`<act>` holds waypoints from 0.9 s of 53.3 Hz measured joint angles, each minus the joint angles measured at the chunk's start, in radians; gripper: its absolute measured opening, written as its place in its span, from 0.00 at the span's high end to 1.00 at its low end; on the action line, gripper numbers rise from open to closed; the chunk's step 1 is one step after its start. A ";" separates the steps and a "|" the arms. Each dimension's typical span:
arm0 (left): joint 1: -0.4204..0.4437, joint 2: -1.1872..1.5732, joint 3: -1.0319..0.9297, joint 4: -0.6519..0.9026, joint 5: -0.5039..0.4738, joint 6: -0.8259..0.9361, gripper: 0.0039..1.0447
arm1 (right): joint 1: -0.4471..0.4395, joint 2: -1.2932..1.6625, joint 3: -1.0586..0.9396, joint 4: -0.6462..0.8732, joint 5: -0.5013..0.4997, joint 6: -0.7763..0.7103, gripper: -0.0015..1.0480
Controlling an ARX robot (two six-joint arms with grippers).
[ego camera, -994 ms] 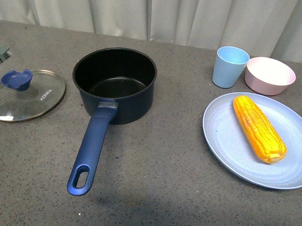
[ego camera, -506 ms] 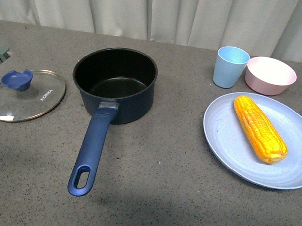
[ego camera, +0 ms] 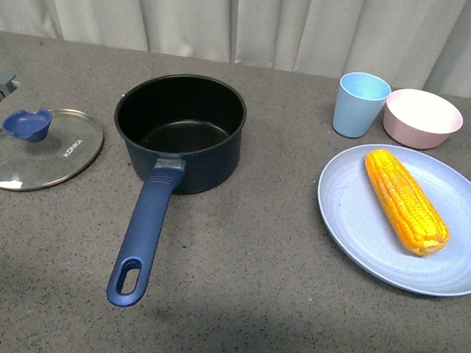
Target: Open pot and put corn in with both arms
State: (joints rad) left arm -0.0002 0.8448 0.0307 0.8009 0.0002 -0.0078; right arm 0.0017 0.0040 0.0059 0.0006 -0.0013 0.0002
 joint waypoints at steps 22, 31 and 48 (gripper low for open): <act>0.000 -0.282 -0.011 -0.246 0.000 0.000 0.97 | 0.000 0.000 0.000 0.000 0.000 0.000 0.09; 0.000 -0.372 -0.011 -0.330 0.000 0.000 0.97 | 0.000 0.000 0.000 0.000 0.000 0.000 0.09; 0.000 -0.519 -0.011 -0.471 0.000 0.000 0.97 | 0.000 0.000 0.000 0.000 0.000 0.000 0.09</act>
State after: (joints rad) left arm -0.0002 0.3260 0.0193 0.3298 0.0002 -0.0078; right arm 0.0017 0.0040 0.0059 0.0006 -0.0013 0.0002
